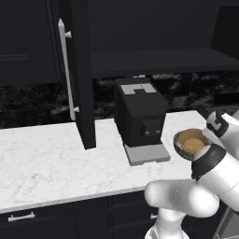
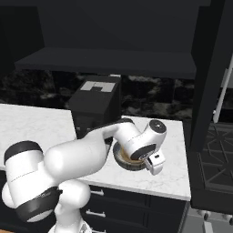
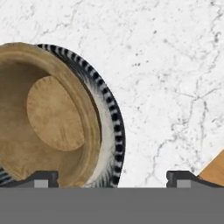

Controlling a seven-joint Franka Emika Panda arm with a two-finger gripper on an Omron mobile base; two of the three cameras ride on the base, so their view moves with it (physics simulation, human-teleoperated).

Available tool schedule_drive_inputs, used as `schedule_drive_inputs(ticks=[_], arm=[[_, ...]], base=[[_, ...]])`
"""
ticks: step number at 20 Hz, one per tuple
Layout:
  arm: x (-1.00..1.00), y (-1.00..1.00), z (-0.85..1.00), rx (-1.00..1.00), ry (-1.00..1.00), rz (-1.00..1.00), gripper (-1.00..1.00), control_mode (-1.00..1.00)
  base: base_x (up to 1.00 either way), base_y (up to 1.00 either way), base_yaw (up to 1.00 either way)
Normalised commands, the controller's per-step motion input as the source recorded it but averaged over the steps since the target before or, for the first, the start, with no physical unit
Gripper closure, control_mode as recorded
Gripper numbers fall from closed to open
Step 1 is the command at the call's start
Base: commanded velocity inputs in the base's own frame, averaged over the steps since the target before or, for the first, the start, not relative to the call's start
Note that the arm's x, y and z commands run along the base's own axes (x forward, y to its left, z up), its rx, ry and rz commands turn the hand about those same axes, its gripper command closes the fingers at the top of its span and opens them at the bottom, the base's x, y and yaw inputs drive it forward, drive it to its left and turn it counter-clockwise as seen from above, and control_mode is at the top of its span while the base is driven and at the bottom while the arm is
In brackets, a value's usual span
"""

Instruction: Pick up the bowls on the counter and stack them on top of one another in the open cabinet. Place the smaller bowl on top of the larger bowl.

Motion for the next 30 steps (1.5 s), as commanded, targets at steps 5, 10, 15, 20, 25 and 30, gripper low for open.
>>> schedule_drive_inputs(ticks=[5,10,15,20,25,30], arm=[[0.17,0.35,-0.17,0.00,0.02,0.00,-1.00,-1.00],[0.26,0.36,-0.25,0.00,0.10,0.00,-1.00,-1.00],[0.04,0.19,-0.52,0.00,0.14,0.00,-1.00,-1.00],[-0.19,-0.05,-0.03,0.00,0.01,0.00,-1.00,-1.00],[0.04,0.00,-0.11,0.00,0.00,0.00,-1.00,-1.00],[0.32,0.00,-0.33,-0.01,0.00,0.00,1.00,-1.00]], base=[[0.00,0.00,0.00],[0.00,0.00,0.00],[0.00,0.00,0.00],[0.00,0.00,0.00],[0.00,0.00,0.00],[0.00,0.00,0.00]])
